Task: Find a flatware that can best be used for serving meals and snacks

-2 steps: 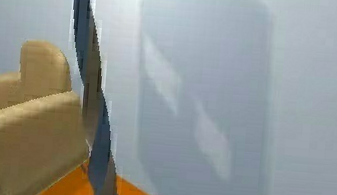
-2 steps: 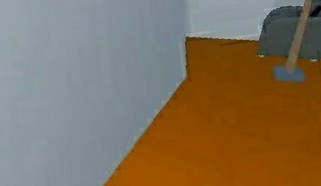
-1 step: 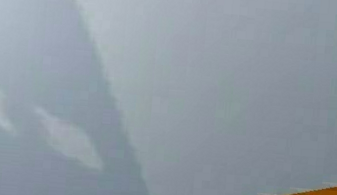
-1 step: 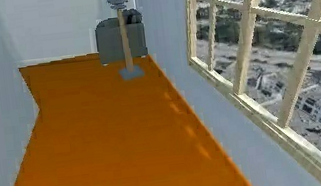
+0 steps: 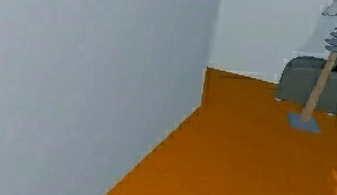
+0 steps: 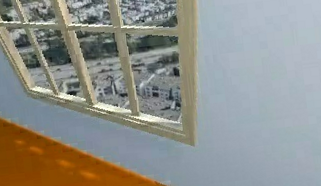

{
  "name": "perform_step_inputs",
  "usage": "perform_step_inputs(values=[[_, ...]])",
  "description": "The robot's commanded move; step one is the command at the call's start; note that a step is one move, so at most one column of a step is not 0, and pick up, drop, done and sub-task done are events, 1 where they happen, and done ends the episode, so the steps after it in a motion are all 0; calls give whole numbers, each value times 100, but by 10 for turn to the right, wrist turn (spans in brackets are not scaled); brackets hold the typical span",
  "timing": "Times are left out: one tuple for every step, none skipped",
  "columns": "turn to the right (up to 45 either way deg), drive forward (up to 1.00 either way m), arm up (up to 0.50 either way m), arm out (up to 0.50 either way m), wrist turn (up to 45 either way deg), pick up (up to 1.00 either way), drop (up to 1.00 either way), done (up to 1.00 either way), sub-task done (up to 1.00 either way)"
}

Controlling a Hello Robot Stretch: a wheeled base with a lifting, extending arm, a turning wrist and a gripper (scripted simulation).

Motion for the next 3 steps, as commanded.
perform_step_inputs(values=[[180,0,0,0,0,0,0,0,0],[0,100,0,0,0,0,0,0,0],[30,0,0,0,0,0,0,0,0]])
